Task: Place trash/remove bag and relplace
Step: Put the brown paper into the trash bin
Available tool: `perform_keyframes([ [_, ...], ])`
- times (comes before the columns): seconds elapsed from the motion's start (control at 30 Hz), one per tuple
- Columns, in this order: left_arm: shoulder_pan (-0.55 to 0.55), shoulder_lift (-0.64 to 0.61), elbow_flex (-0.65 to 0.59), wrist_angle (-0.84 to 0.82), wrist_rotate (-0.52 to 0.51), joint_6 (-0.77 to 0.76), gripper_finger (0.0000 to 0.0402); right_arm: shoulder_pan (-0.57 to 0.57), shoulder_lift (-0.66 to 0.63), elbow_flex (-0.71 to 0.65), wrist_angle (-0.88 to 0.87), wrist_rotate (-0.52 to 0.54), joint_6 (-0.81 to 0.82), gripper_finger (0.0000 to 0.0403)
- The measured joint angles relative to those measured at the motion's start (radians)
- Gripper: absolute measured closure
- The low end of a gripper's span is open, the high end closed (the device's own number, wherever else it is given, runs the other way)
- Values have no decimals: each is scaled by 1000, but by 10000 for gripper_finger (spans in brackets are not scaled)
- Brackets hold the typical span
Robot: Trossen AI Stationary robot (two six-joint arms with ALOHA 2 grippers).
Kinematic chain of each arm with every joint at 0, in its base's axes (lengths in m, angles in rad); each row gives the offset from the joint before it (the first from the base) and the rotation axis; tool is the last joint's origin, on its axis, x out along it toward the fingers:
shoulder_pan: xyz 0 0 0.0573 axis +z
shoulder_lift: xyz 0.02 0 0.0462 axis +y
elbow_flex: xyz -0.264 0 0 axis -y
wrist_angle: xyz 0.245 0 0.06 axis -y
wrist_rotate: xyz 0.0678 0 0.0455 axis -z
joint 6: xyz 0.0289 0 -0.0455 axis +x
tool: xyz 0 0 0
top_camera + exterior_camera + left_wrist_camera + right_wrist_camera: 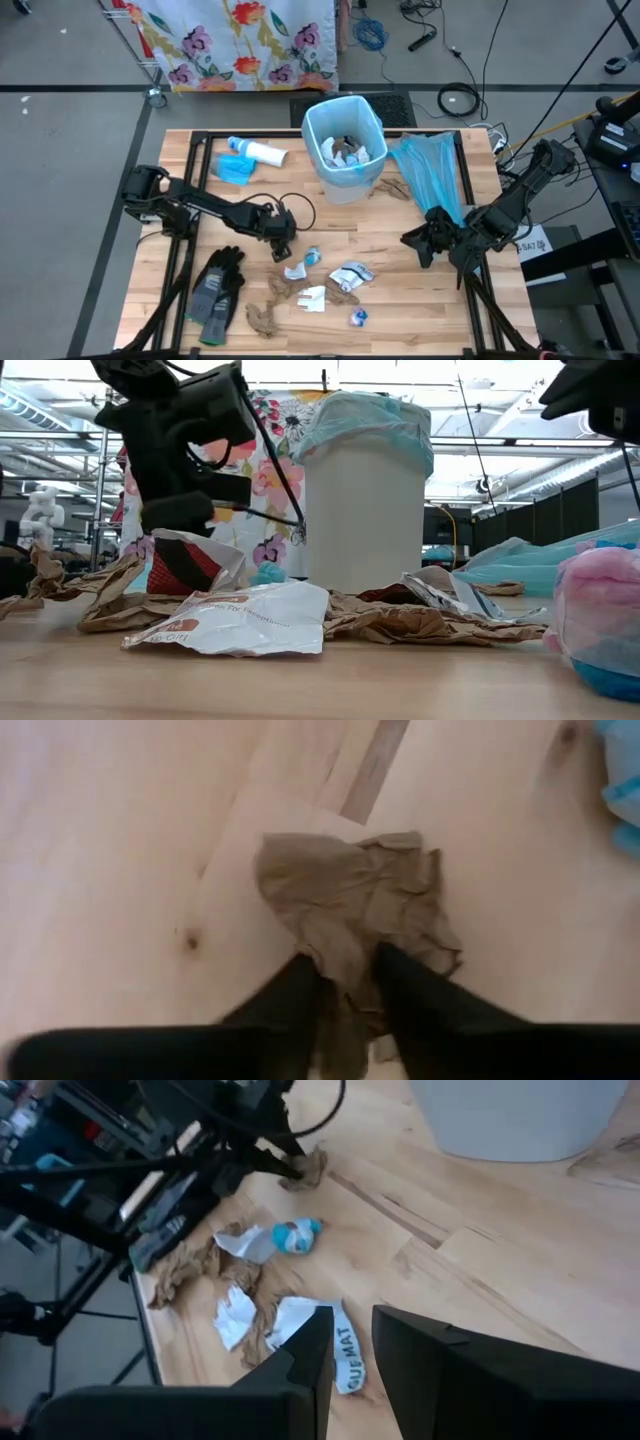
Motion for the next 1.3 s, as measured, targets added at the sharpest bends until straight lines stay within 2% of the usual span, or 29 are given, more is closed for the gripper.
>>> perform_keyframes([
  [0.07, 0, -16, 7, -18, 21, 0, 369, 0, 0, 0, 14, 1, 0, 339],
  [0.1, 0, -29, 12, -30, 27, -9, 384, 0, 0, 0, 23, 1, 0, 339],
  [0.27, -1, -150, 71, -95, 24, -26, 397, 0, 1, 0, 36, 1, 0, 339],
  [0.33, -1, -216, 106, -186, -7, -17, 397, -2, 0, 0, 34, 0, -8, 339],
  [0.47, 7, -325, 227, -287, -94, 51, 399, -4, 0, -1, 38, -2, -26, 339],
  [0.67, 90, -424, 444, -305, -109, 188, 400, -5, 0, -1, 36, -3, -46, 339],
  [0.87, 228, -392, 655, -249, -87, 353, 400, -5, 1, -1, 32, -1, -88, 339],
  [0.97, 292, -326, 755, -245, -37, 421, 401, -6, 1, -1, 27, 1, -89, 339],
  [1.1, 355, -226, 863, -226, -27, 434, 398, -23, 0, -1, 27, 4, -91, 339],
  [1.3, 411, -90, 988, -207, 56, 478, 355, -54, 0, -1, 27, 4, -91, 339],
])
